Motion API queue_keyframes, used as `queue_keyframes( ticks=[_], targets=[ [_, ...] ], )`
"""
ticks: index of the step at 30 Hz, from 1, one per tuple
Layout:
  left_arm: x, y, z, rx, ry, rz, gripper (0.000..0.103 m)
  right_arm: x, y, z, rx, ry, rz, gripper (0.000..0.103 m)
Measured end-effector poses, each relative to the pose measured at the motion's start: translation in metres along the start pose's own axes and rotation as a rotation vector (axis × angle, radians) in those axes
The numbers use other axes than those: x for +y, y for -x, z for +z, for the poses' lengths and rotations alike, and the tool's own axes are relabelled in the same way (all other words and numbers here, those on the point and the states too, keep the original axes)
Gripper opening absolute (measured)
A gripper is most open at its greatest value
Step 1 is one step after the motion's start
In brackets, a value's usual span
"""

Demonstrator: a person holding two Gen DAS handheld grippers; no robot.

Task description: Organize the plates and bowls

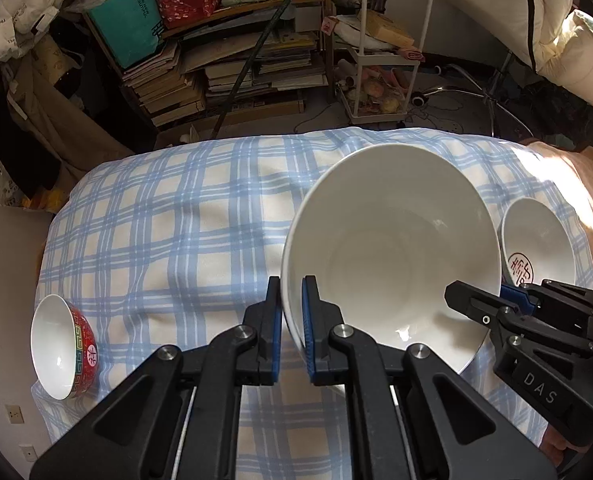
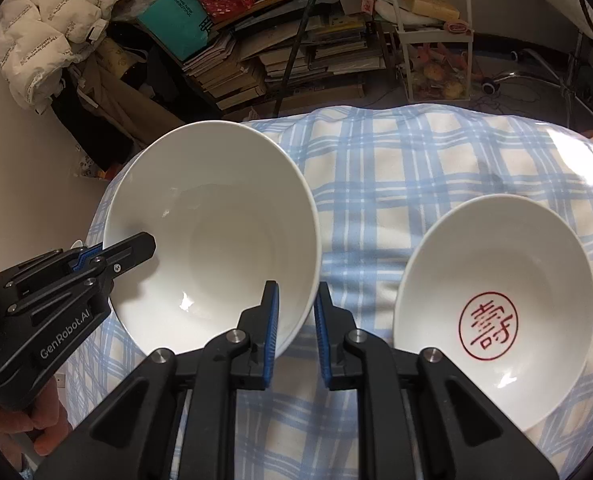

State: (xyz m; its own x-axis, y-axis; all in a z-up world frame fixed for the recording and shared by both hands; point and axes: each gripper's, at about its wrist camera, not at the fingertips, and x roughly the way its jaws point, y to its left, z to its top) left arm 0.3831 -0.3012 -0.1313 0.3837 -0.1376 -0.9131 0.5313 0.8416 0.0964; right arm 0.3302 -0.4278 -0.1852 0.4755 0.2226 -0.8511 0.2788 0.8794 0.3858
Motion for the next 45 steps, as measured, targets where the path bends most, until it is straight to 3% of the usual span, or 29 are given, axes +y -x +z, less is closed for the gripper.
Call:
queue_keyframes(
  ticks=[8,16,30,35,41,43,45],
  targets=[
    [-0.013,0.037,-0.032,-0.048,0.012,-0.076,0.01,0.006,0.062,-0.023,-0.042,-0.014,-0.007,0.018],
    [-0.032,0.052,-0.075,-0.008,0.027,-0.132,0.011,0.009,0.102,-0.064,-0.02,0.002,-0.079,0.019],
    [-0.069,0.047,-0.124,0.113,-0.034,-0.165,0.011,-0.017,0.104,-0.131,0.072,-0.066,-0.118,0.019],
    [-0.077,0.026,-0.138,0.148,-0.08,-0.163,0.011,-0.025,0.096,-0.15,0.092,-0.064,-0.138,0.019],
    [-0.075,0.035,-0.144,0.098,-0.111,-0.168,0.019,-0.044,0.095,-0.155,0.084,-0.097,-0.033,0.019],
    [-0.076,0.043,-0.143,0.081,-0.132,-0.158,0.019,-0.049,0.101,-0.152,0.061,-0.107,-0.028,0.02],
    [-0.074,0.049,-0.138,0.071,-0.144,-0.144,0.027,-0.053,0.11,-0.146,0.036,-0.101,-0.036,0.021]
  ],
)
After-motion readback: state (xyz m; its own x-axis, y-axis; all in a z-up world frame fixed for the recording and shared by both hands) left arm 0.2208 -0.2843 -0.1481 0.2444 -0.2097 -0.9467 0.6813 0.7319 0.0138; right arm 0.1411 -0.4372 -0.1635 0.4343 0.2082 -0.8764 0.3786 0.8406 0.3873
